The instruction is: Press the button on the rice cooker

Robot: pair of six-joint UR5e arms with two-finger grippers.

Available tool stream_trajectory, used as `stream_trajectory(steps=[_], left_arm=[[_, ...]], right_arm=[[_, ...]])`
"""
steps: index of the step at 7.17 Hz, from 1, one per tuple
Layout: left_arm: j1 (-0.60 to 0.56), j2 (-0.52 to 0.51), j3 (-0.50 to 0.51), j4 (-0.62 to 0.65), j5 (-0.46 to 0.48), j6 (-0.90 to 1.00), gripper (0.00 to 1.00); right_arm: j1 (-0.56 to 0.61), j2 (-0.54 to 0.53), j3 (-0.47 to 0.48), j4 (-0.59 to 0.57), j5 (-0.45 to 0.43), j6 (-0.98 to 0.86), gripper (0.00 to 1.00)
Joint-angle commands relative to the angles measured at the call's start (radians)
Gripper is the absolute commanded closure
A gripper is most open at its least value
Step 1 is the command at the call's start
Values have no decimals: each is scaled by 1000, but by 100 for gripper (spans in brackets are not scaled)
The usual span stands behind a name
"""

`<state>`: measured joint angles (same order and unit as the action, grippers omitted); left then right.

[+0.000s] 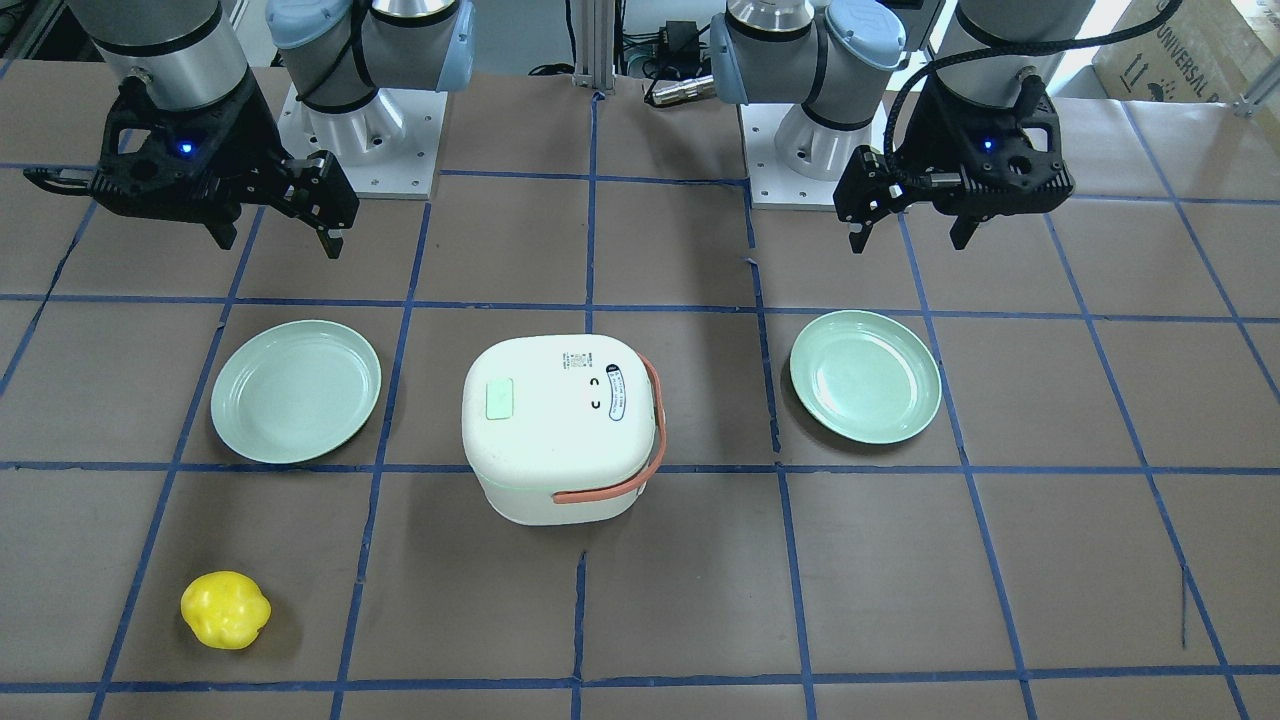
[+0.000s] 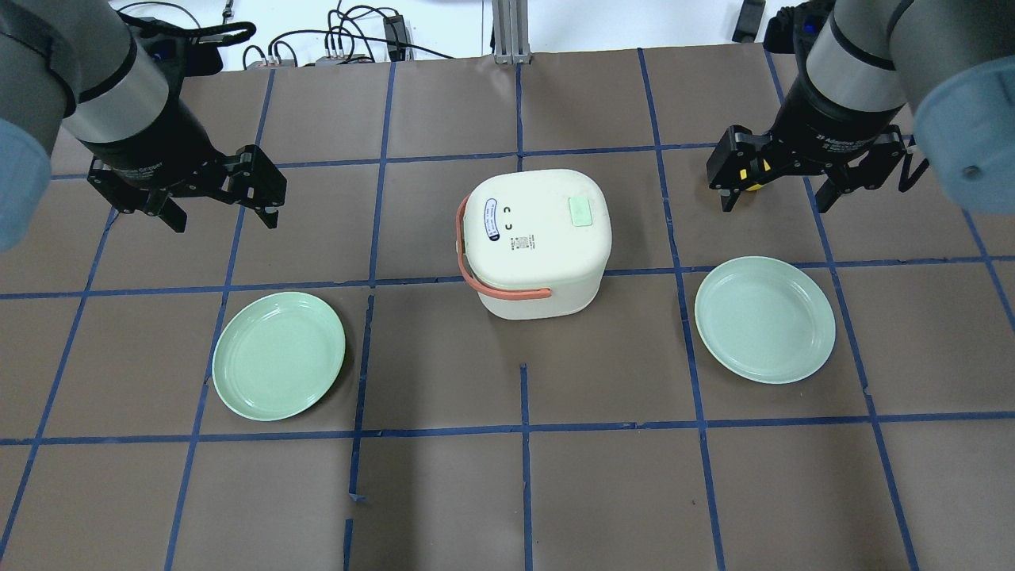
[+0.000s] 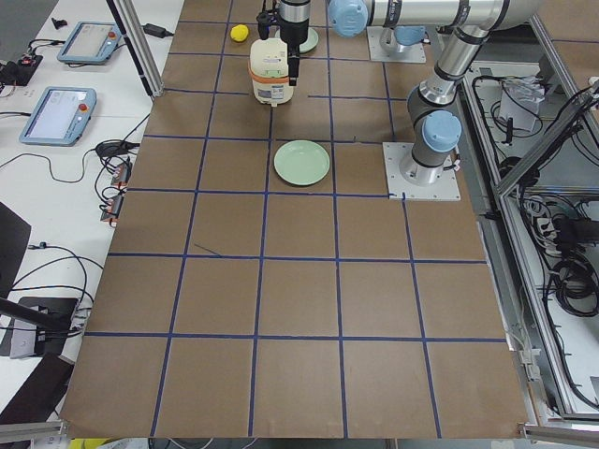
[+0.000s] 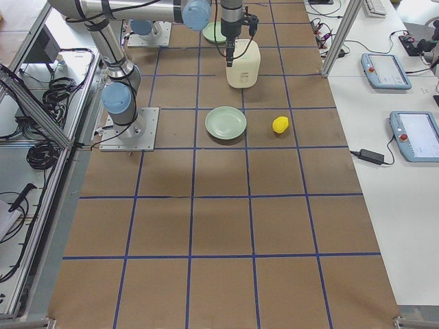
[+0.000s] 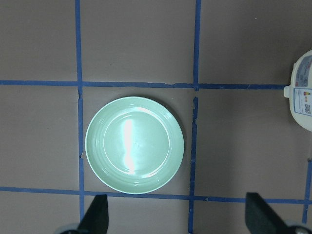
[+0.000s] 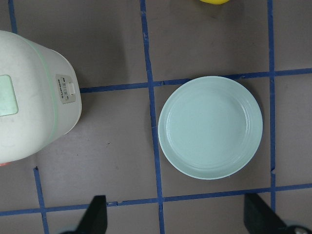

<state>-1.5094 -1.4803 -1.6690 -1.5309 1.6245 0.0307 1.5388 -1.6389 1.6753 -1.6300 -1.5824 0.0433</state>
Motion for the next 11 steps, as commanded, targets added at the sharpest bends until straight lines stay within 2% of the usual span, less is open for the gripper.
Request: stream_trajectory(steps=[1, 3, 4, 5, 6, 7, 9, 11], left_arm=[[0, 0, 0, -2, 0, 0, 0], [0, 0, 0, 0, 0, 0, 0], [0, 0, 0, 0, 0, 0, 0], [0, 0, 0, 0, 0, 0, 0], [0, 0, 0, 0, 0, 0, 0], [0, 0, 0, 0, 0, 0, 0], [0, 0, 0, 0, 0, 0, 0], [0, 0, 0, -2, 0, 0, 0]], right_arm=[[1, -1, 0, -23, 25, 6, 0], [1, -2, 1, -31, 27, -2, 1], [1, -1, 4, -54, 27, -2, 12], [1, 1, 6, -62, 44, -2, 45], [1, -2, 15, -94, 141, -5, 90], [6, -4, 17, -132, 172, -8, 97], [26, 1, 46, -230, 176, -13, 96], [84, 20, 79, -307, 138, 0, 94]])
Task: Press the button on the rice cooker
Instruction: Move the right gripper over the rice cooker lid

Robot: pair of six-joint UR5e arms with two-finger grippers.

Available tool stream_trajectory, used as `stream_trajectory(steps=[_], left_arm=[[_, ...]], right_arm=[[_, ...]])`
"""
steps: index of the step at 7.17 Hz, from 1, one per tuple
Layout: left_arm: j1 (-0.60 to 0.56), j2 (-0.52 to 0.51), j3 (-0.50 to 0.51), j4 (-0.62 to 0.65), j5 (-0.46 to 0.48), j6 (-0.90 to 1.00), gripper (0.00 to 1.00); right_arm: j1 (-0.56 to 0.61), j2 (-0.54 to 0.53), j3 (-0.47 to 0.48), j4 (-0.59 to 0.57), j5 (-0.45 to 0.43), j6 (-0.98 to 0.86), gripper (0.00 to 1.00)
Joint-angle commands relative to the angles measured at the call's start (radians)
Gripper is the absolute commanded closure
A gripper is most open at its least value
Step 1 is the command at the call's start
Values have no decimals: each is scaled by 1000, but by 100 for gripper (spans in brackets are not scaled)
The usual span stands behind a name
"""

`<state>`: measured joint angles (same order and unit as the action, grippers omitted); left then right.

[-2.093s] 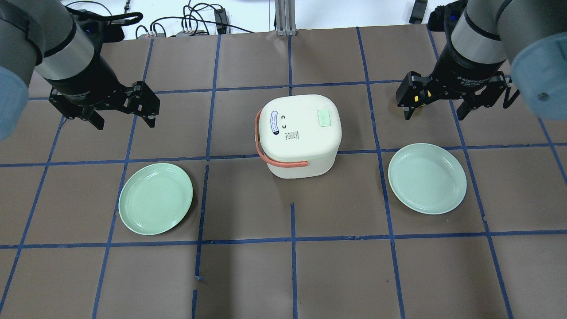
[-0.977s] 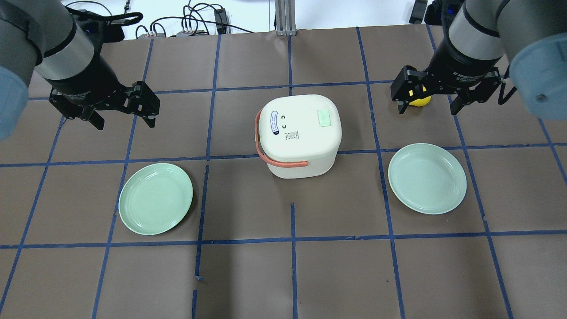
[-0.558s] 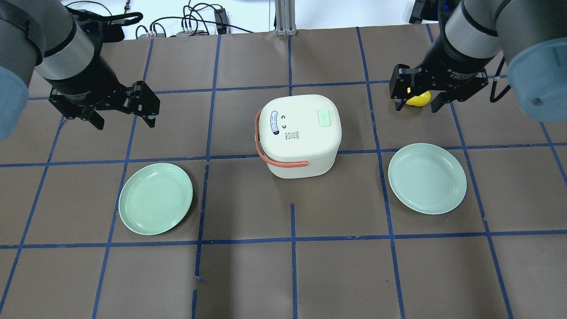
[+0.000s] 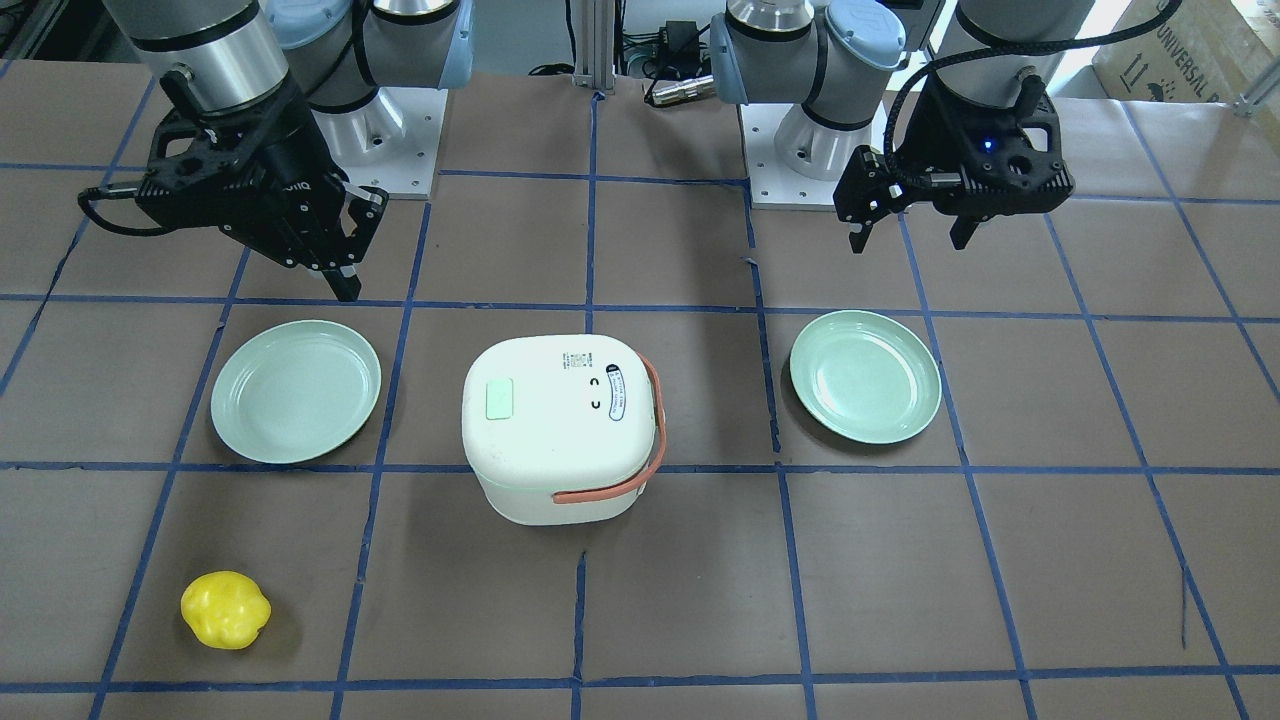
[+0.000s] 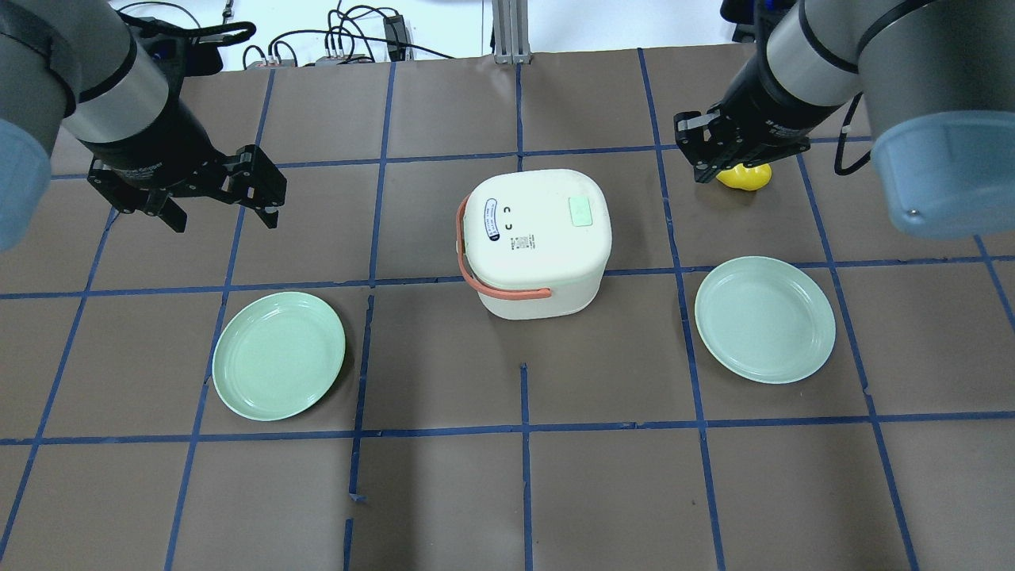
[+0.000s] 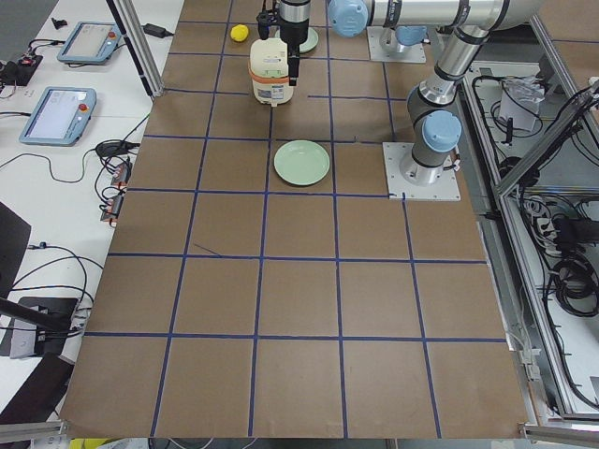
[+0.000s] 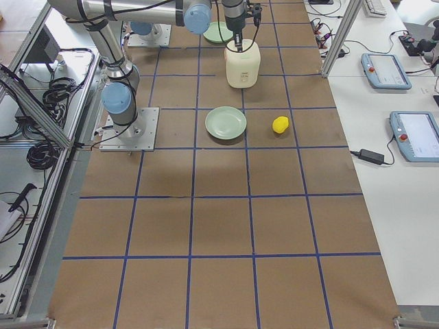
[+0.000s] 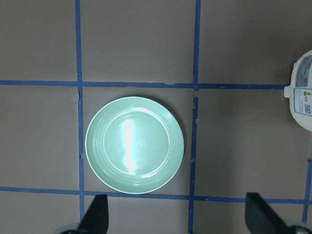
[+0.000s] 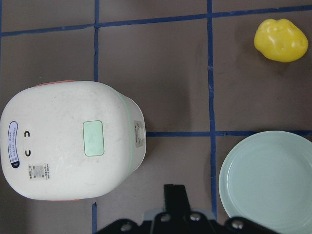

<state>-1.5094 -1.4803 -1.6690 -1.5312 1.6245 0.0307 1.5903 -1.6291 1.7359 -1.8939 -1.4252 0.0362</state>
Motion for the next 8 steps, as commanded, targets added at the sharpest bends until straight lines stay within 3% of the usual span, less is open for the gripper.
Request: stream_trajectory(steps=[1, 4, 8], left_arm=[[0, 0, 0, 0, 0, 0, 0], [0, 0, 0, 0, 0, 0, 0], [0, 0, 0, 0, 0, 0, 0]], right_arm=[[72, 32, 24, -74, -67, 8, 94], [198, 106, 20, -171, -106, 10, 92], [200, 166, 21, -169, -122, 7, 91]])
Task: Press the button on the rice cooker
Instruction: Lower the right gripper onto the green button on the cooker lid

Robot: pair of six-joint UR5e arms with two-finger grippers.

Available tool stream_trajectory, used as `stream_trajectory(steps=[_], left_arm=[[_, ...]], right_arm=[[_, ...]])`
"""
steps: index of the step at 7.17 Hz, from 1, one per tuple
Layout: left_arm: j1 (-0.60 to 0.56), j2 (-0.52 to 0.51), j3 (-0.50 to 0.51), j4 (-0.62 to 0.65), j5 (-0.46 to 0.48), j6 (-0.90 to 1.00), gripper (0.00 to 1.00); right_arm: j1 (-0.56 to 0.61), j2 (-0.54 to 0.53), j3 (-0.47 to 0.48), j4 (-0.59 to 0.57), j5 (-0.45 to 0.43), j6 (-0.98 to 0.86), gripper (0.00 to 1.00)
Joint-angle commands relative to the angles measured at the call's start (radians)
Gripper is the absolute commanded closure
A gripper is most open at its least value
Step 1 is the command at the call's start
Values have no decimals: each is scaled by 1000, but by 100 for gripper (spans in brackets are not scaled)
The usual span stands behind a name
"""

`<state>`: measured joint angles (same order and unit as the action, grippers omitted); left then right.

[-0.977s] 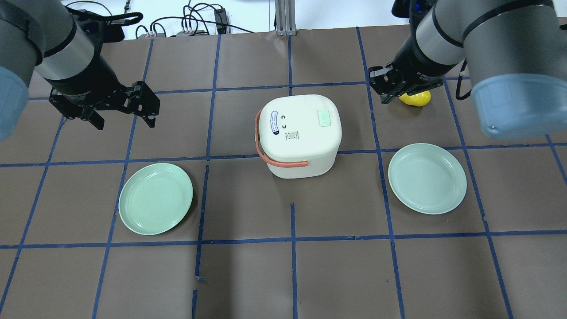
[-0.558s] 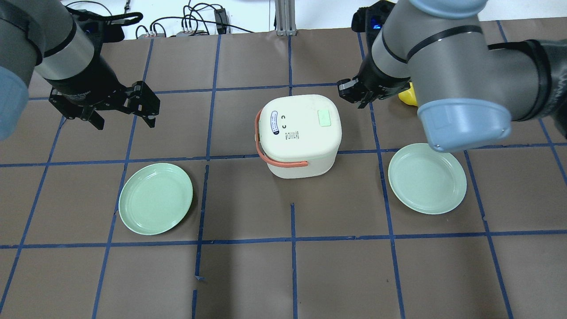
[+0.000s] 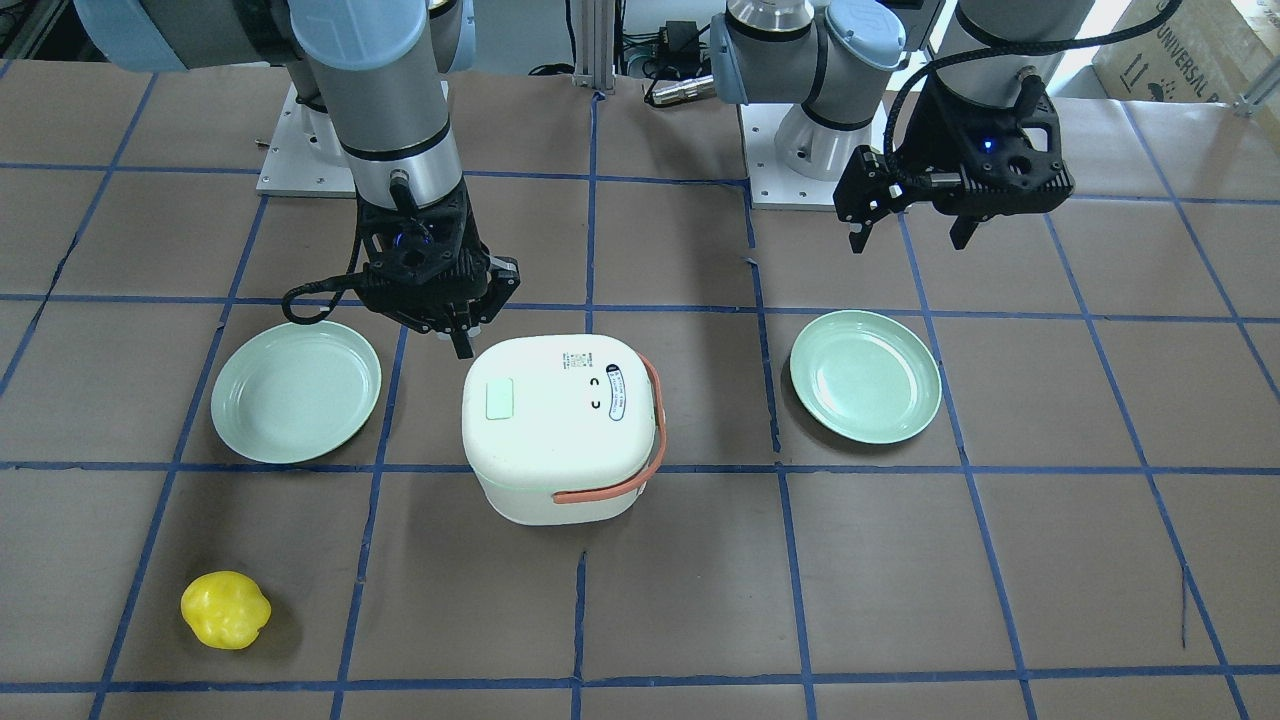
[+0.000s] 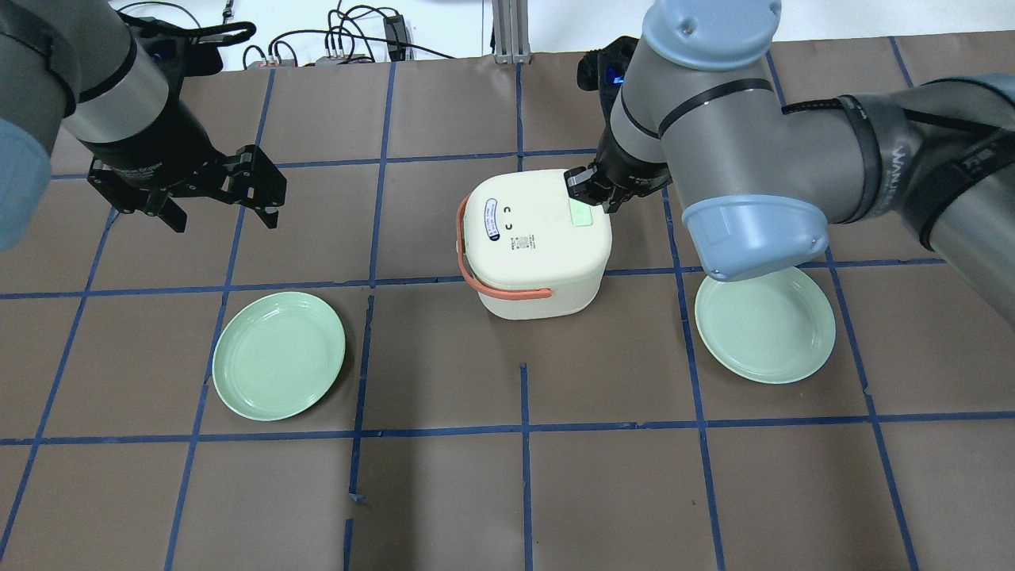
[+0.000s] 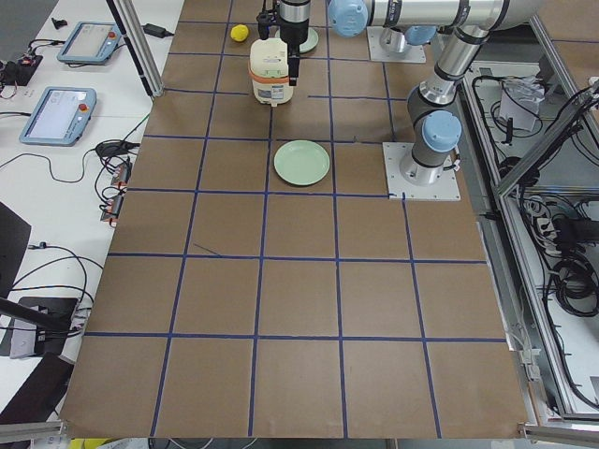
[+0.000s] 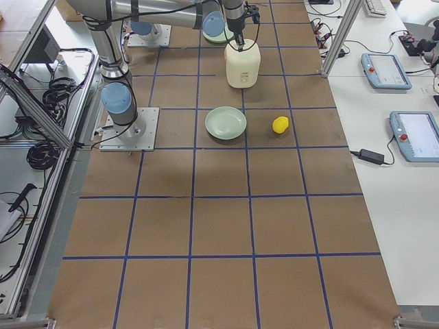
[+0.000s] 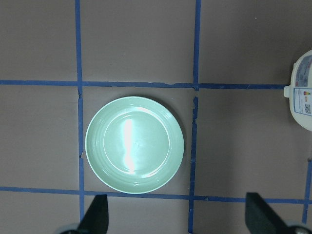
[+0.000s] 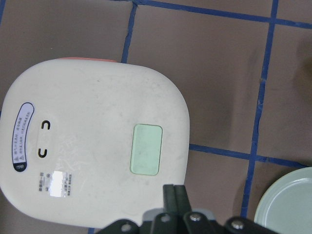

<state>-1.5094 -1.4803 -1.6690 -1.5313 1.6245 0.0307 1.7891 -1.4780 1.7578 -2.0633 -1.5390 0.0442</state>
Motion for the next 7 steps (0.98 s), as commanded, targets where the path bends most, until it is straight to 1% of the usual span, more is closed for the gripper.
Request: stream_trajectory(steps=[1, 4, 6, 7], left_arm=[[0, 0, 0, 0, 0, 0, 0], [0, 0, 0, 0, 0, 0, 0], [0, 0, 0, 0, 0, 0, 0], [0, 0, 0, 0, 0, 0, 0]], right_arm=[[4, 25, -4, 2, -21, -1, 91], [4, 47, -20, -8, -27, -1, 91], [6, 80, -82, -3, -29, 0, 91], [6, 87, -87, -1, -29, 0, 91]])
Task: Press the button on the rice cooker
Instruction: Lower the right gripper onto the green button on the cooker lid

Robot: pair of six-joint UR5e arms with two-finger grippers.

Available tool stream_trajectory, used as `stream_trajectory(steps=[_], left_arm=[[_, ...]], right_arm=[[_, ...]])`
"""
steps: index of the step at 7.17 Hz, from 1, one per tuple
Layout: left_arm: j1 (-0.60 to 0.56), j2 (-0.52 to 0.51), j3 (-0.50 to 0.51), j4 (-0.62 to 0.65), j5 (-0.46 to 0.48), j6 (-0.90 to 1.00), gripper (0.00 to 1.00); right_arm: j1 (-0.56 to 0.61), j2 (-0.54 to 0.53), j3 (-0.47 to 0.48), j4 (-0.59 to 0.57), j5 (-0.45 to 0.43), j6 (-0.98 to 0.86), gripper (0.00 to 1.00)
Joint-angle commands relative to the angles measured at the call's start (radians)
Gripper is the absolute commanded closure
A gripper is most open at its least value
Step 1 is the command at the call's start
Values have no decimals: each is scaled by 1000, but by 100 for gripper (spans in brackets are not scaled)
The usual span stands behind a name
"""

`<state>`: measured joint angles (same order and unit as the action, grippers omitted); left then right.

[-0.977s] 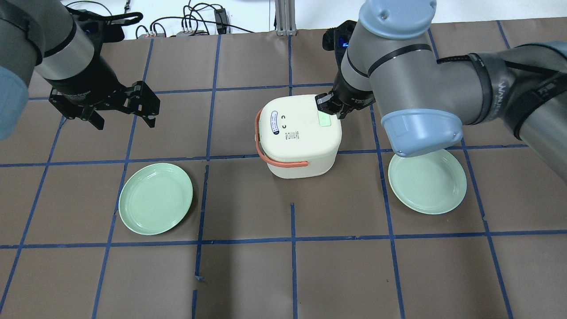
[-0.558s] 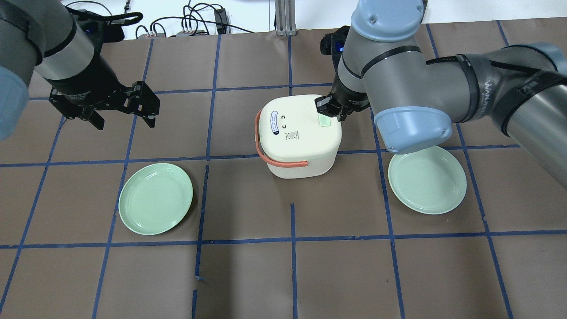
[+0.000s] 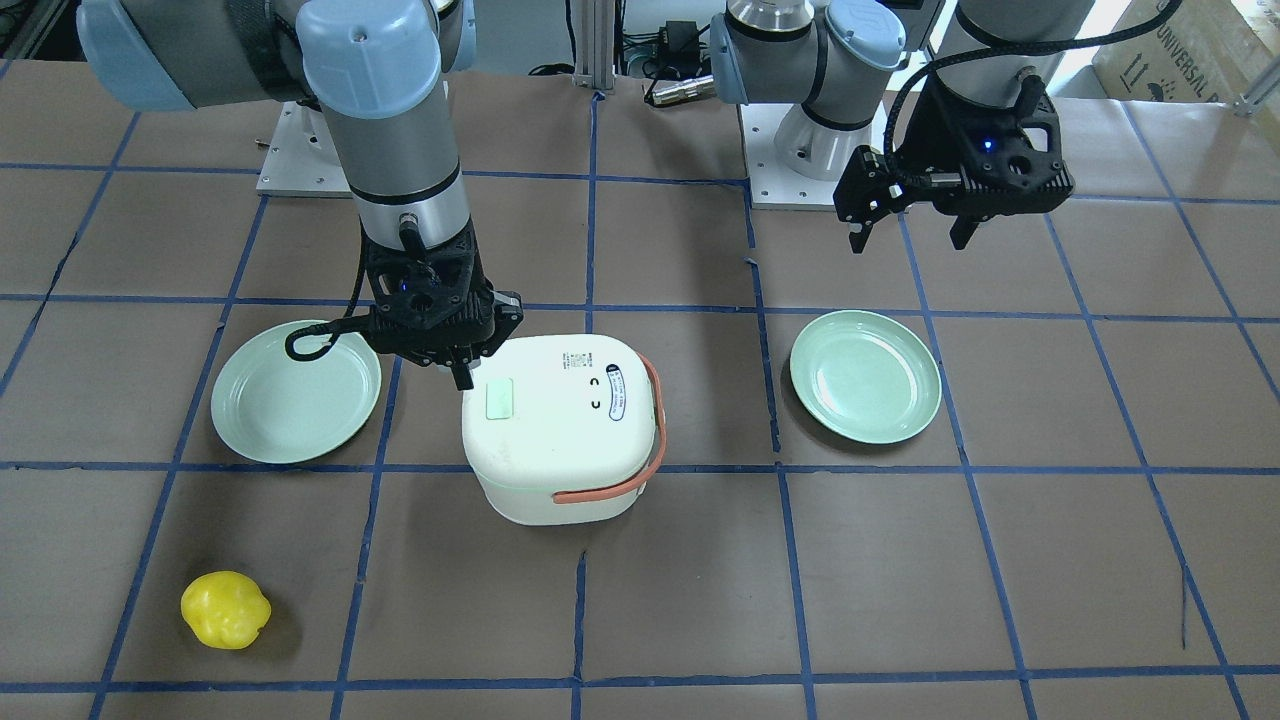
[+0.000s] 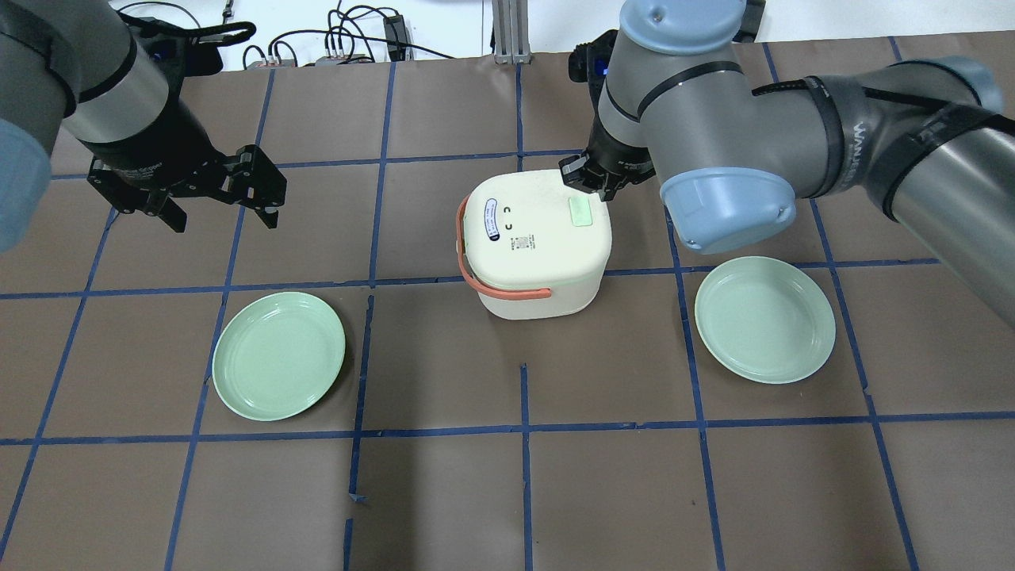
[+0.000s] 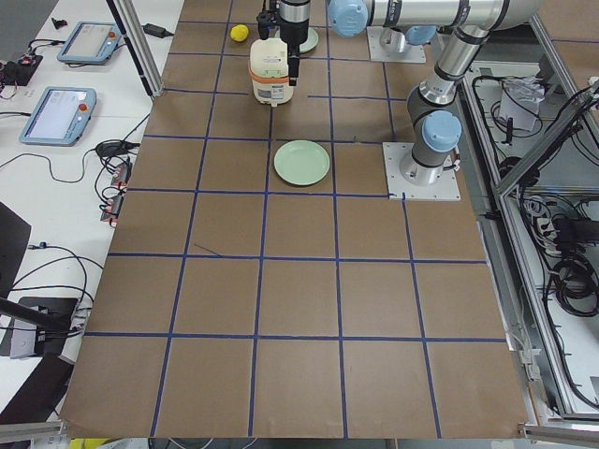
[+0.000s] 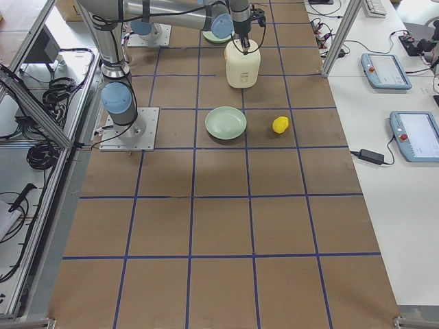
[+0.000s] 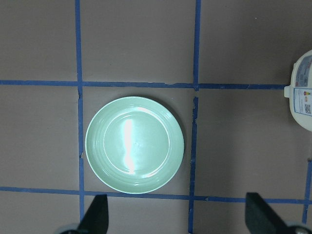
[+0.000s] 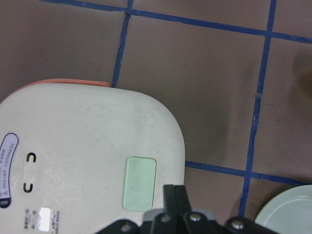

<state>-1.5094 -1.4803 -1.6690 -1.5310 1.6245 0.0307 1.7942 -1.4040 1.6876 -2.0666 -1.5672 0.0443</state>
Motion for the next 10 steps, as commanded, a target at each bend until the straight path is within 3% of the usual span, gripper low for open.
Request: stream_trajectory(steps=[1, 5, 10], left_arm=[[0, 0, 0, 0, 0, 0, 0], [0, 0, 0, 0, 0, 0, 0], [0, 0, 0, 0, 0, 0, 0]], right_arm=[[2, 22, -17, 2, 1, 0, 90], [63, 48, -17, -1, -2, 19, 90], [27, 68, -22, -7, 10, 3, 90]])
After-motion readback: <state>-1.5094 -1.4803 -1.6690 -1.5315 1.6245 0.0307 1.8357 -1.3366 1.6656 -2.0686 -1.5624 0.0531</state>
